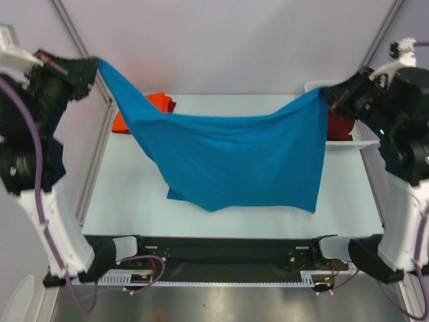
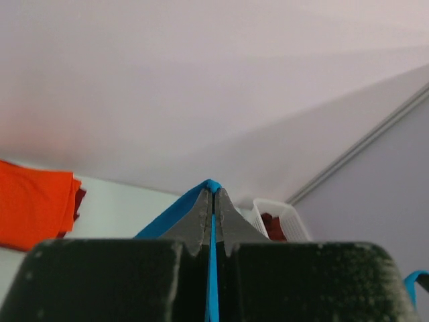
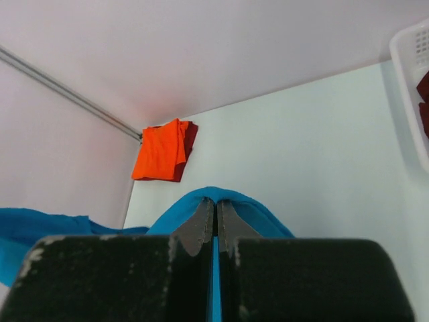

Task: Fold and stack the t-shirts
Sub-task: Flatten the tshirt out

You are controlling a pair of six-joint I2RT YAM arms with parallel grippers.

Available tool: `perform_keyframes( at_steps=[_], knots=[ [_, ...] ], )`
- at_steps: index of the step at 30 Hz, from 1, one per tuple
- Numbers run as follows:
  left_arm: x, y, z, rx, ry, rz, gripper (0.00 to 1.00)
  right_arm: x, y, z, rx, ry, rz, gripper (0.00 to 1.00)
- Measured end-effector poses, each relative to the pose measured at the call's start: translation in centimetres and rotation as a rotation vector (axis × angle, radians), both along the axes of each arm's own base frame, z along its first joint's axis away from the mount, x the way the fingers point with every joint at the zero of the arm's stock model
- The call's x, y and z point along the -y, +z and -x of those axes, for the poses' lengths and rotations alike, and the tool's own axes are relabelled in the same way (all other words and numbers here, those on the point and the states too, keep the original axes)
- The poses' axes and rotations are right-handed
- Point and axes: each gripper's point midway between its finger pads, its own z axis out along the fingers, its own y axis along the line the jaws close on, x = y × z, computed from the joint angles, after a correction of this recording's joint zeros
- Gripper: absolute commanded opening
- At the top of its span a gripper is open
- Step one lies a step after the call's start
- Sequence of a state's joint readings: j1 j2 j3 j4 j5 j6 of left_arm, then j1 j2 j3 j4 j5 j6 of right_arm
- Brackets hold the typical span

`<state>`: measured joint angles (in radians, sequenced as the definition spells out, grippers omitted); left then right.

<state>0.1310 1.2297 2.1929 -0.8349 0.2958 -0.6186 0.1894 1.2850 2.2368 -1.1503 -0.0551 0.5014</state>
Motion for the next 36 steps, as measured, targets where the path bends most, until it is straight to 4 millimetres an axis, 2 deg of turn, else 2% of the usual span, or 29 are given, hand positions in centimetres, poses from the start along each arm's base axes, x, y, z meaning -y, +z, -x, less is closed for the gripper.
perform_keyframes(
  at_steps=[3, 4, 5, 8, 9, 11, 13, 15, 18, 21, 26, 30, 33, 36],
  knots=[
    [-0.8, 1.5, -6.3, 0.042, -0.005, 0.007, 0.0, -0.6, -1.7, -6.6, -0.057, 0.0, -0.009, 0.0],
    [-1.2, 1.8, -9.9, 0.063, -0.011, 0.021, 0.0, -0.6, -2.2, -9.0, -0.067, -0.003, -0.017, 0.0],
    [-1.3, 1.7, -11.4, 0.071, -0.017, 0.026, 0.0, -0.5, -3.0, -11.2, -0.082, -0.01, -0.022, 0.0],
    [-1.7, 0.4, -17.9, 0.067, -0.047, 0.07, 0.0, 0.2, -7.1, -18.6, -0.169, -0.021, -0.054, 0.0],
    [-1.7, -0.3, -19.8, 0.064, -0.063, 0.086, 0.0, 0.6, -8.1, -20.1, -0.188, -0.026, -0.067, 0.0],
    [-1.8, -1.5, -22.3, 0.055, -0.083, 0.12, 0.0, 1.7, -9.8, -22.8, -0.214, -0.038, -0.106, 0.0],
    [-1.8, -2.0, -23.4, 0.052, -0.098, 0.146, 0.0, 2.8, -10.4, -23.7, -0.225, -0.052, -0.148, 0.0],
    [-1.9, -1.7, -23.6, 0.064, -0.107, 0.16, 0.0, 3.7, -9.6, -23.8, -0.205, -0.06, -0.176, 0.0],
    [-1.7, 0.3, -22.4, 0.128, -0.124, 0.157, 0.0, 4.6, -6.7, -23.2, -0.122, -0.056, -0.2, 0.0],
    [-1.5, 2.4, -20.5, 0.18, -0.13, 0.149, 0.0, 4.7, -4.2, -21.8, -0.061, -0.043, -0.209, 0.0],
    [-1.0, 6.4, -15.6, 0.281, -0.129, 0.119, 0.0, 4.2, -1.1, -18.6, 0.008, -0.016, -0.209, 0.0],
    [-0.4, 9.2, -9.7, 0.356, -0.115, 0.08, 0.0, 3.7, -0.4, -15.1, 0.011, -0.005, -0.209, 0.0],
    [0.0, 11.4, -3.7, 0.431, -0.082, 0.046, 0.0, 3.1, -0.4, -11.5, 0.002, 0.0, -0.212, 0.0],
    [0.6, 13.3, 3.2, 0.525, -0.049, 0.006, 0.0, 2.3, -0.2, -7.0, -0.01, 0.005, -0.214, 0.0]
  ],
)
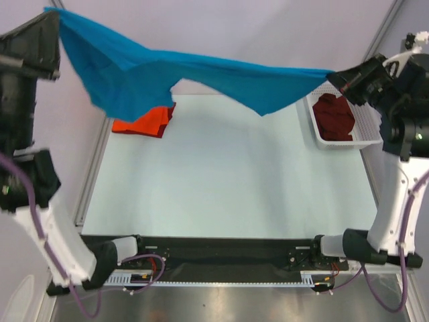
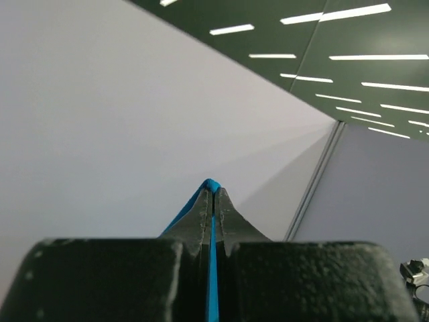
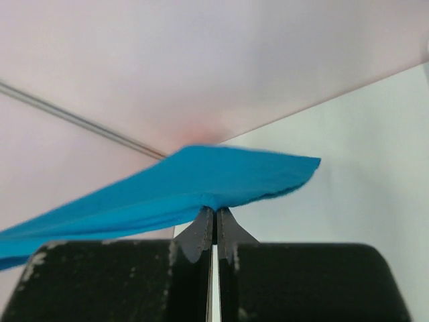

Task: Fold and stack the t-shirts
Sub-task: Flatten the tshirt out

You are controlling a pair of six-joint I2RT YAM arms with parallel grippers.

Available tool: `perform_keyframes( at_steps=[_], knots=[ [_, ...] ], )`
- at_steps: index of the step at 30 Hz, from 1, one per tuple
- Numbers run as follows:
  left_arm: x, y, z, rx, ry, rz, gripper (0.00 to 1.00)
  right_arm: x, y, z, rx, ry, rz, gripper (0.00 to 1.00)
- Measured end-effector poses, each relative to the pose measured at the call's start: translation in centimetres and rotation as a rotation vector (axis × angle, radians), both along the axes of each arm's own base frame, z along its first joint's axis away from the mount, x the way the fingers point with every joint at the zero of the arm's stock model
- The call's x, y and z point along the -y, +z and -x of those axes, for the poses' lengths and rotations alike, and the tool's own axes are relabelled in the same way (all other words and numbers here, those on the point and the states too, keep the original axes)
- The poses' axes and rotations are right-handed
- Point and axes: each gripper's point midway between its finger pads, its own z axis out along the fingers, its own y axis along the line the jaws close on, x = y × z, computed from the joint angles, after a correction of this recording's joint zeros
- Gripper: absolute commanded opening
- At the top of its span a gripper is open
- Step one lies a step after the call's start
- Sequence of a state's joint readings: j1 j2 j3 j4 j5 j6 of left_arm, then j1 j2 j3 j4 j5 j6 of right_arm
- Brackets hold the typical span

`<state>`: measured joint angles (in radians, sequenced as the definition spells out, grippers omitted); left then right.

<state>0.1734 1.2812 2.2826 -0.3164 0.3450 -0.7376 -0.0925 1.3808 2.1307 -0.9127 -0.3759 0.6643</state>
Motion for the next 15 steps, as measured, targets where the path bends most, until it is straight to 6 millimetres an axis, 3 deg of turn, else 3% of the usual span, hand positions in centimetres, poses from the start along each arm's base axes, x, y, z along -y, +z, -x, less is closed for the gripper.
perform_keyframes(
  at_steps=[7, 9, 12, 14, 15],
  knots=[
    [1.1, 1.9, 14.4, 0.2, 0.102, -0.043, 0.0, -1.4, 2.2, 9.3, 0.04, 0.037, 0.004, 0.0],
    [1.1, 1.9, 16.8, 0.232, 0.111, -0.048, 0.0, -1.6, 2.3, 11.0, 0.04, 0.044, 0.007, 0.0],
    [0.7, 1.4, 17.9, 0.236, 0.118, -0.042, 0.0, -2.0, 1.1, 12.6, 0.011, 0.058, -0.006, 0.0],
    [0.4, 0.4, 16.2, 0.195, 0.119, -0.033, 0.0, -2.2, -0.9, 12.6, -0.035, 0.063, -0.032, 0.0],
    [0.3, -0.8, 14.2, 0.148, 0.116, -0.033, 0.0, -2.3, -2.2, 12.2, -0.069, 0.064, -0.049, 0.0]
  ],
)
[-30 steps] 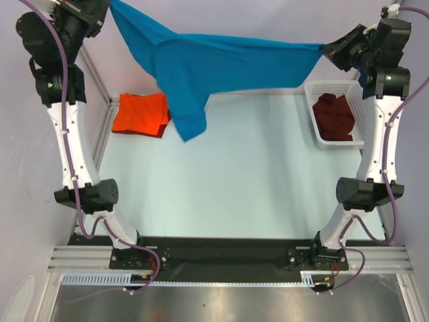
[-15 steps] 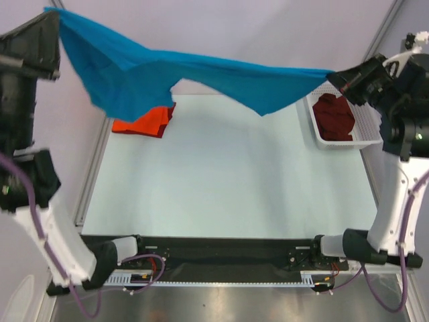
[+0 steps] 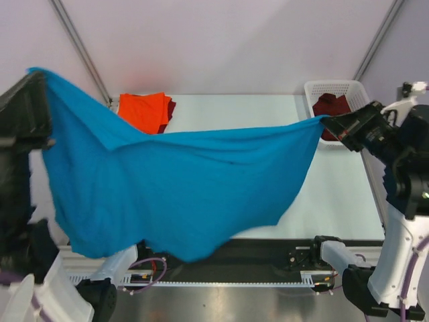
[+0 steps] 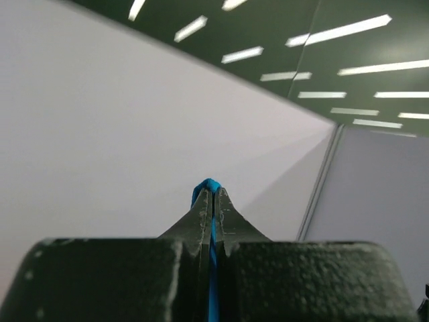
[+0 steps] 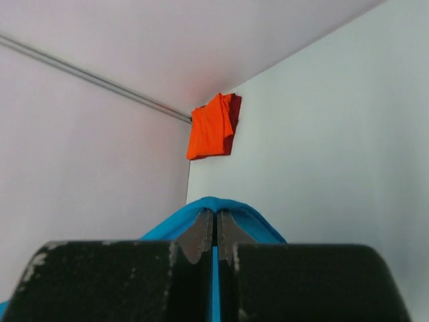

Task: Fold and stack the t-shirts
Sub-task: Flatten the tshirt out, then fold the tshirt

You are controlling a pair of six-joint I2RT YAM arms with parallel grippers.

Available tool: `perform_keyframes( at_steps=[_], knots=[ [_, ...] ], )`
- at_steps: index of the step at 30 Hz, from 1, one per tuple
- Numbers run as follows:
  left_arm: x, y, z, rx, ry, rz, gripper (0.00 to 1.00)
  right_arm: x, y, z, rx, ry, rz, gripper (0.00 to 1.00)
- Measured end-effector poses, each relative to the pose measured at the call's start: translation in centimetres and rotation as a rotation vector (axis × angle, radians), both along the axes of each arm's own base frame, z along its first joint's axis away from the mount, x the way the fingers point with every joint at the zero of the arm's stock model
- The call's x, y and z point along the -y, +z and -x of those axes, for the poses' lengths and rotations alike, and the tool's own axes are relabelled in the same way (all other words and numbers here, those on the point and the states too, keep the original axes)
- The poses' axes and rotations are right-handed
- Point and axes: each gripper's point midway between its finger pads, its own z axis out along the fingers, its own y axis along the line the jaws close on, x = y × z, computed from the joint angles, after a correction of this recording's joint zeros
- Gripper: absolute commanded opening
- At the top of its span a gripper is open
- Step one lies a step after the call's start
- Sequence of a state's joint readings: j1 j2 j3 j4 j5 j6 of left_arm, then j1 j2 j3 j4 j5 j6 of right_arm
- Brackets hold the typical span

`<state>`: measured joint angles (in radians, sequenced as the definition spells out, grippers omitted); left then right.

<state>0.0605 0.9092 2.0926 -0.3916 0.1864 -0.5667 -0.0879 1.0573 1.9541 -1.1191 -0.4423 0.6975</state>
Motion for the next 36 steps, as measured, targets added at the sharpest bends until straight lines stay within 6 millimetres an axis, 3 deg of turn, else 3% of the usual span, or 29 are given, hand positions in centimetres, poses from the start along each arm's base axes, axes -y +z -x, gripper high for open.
perform_keyframes(
  at_steps=[2, 5, 9, 12, 15, 18, 19, 23, 27, 30, 36],
  knots=[
    [-0.1, -2.7, -4.6, -0.105, -0.015, 0.006, 0.0, -0.1, -2.9, -1.8, -0.075, 0.001, -0.027, 0.0],
    [0.1, -8.3, -14.3, -0.304, -0.054, 0.008, 0.01, -0.1, -7.2, -5.7, -0.194, -0.008, -0.033, 0.0],
    [1.0, -18.8, -28.6, -0.6, -0.116, 0.001, 0.0, 0.2, -12.8, -12.5, -0.294, -0.045, 0.002, 0.0],
    [2.4, -29.7, -38.4, -0.849, -0.178, -0.004, 0.0, 0.6, -17.9, -17.4, -0.391, -0.073, 0.031, 0.0],
    [4.4, -41.0, -44.1, -1.071, -0.242, -0.007, 0.0, 0.9, -22.0, -21.2, -0.438, -0.088, 0.068, 0.0],
    [5.5, -49.3, -47.0, -1.222, -0.287, -0.004, 0.0, 1.2, -26.1, -24.8, -0.466, -0.087, 0.103, 0.0],
    [5.9, -51.1, -48.1, -1.252, -0.307, -0.004, 0.0, 1.2, -27.4, -25.8, -0.473, -0.083, 0.113, 0.0],
    [6.7, -54.4, -52.5, -1.258, -0.348, -0.018, 0.0, 1.3, -34.0, -29.1, -0.548, -0.064, 0.147, 0.0],
    [7.1, -54.6, -53.9, -1.233, -0.368, -0.024, 0.0, 1.3, -38.0, -31.2, -0.585, -0.036, 0.172, 0.0],
    [7.3, -53.1, -54.5, -1.187, -0.384, -0.026, 0.0, 1.7, -38.5, -32.7, -0.568, -0.029, 0.171, 0.0],
    [8.5, -52.1, -54.5, -1.157, -0.405, -0.025, 0.0, 4.4, -36.2, -36.4, -0.475, -0.067, 0.172, 0.0]
  ],
)
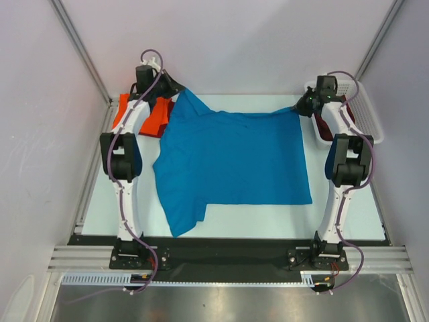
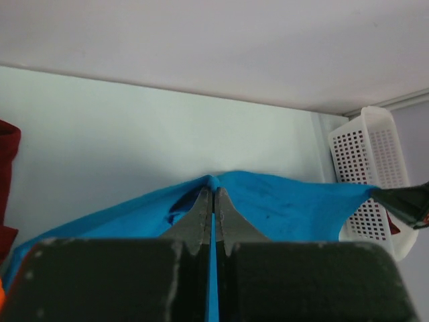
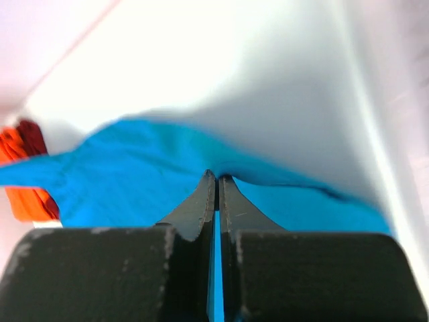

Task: Fold and stack the t-shirts
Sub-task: Fold the tshirt

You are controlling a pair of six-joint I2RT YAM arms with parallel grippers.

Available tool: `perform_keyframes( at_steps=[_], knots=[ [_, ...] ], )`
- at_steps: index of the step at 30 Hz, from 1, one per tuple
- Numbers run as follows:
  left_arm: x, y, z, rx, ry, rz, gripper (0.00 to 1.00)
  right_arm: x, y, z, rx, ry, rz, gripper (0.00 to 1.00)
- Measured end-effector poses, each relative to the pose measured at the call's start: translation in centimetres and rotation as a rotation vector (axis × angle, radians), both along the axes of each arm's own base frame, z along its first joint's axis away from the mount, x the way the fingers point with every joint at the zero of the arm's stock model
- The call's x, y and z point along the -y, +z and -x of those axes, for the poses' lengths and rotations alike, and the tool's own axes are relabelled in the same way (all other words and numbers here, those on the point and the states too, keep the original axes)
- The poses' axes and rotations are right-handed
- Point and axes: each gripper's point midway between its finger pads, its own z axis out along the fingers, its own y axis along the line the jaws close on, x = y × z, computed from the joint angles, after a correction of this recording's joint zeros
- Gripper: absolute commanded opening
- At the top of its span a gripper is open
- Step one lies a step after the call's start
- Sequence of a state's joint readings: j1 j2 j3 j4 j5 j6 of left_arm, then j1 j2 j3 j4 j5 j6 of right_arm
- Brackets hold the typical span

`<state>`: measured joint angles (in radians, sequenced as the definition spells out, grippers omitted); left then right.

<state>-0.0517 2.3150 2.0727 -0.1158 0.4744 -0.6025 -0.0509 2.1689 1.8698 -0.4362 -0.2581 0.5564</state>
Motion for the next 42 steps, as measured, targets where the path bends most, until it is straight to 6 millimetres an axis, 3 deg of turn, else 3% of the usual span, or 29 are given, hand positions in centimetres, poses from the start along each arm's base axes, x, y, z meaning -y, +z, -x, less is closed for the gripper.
perform_keyframes(
  at_steps=[3, 8, 12, 17, 30, 35, 42],
  knots=[
    [0.8, -0.4, 1.0, -0.024, -0.005, -0.004, 0.0, 1.9, 1.1, -1.0, 0.034, -0.024, -0.003, 0.0],
    [1.2, -0.3, 3.1, -0.065, -0.003, -0.013, 0.0, 3.8, 1.3, -2.3, 0.051, -0.036, -0.027, 0.0],
    [1.1, 0.9, 4.1, -0.064, -0.004, -0.014, 0.0, 4.1, 0.7, -3.7, 0.054, -0.025, -0.04, 0.0],
    [0.9, 2.1, 5.9, -0.067, 0.005, -0.021, 0.0, 4.0, 0.0, -3.8, 0.029, -0.011, -0.044, 0.0],
    [0.4, 4.0, 9.0, -0.097, 0.005, -0.049, 0.0, 4.0, -1.7, -1.1, -0.099, 0.015, -0.043, 0.0],
    [0.3, 2.8, 11.4, -0.171, 0.001, -0.053, 0.0, 3.9, -2.2, 1.2, -0.17, 0.032, -0.023, 0.0],
    [0.1, -0.6, 16.8, -0.317, 0.012, -0.051, 0.0, 4.5, -0.3, 4.3, -0.224, 0.046, 0.044, 0.0]
  ],
)
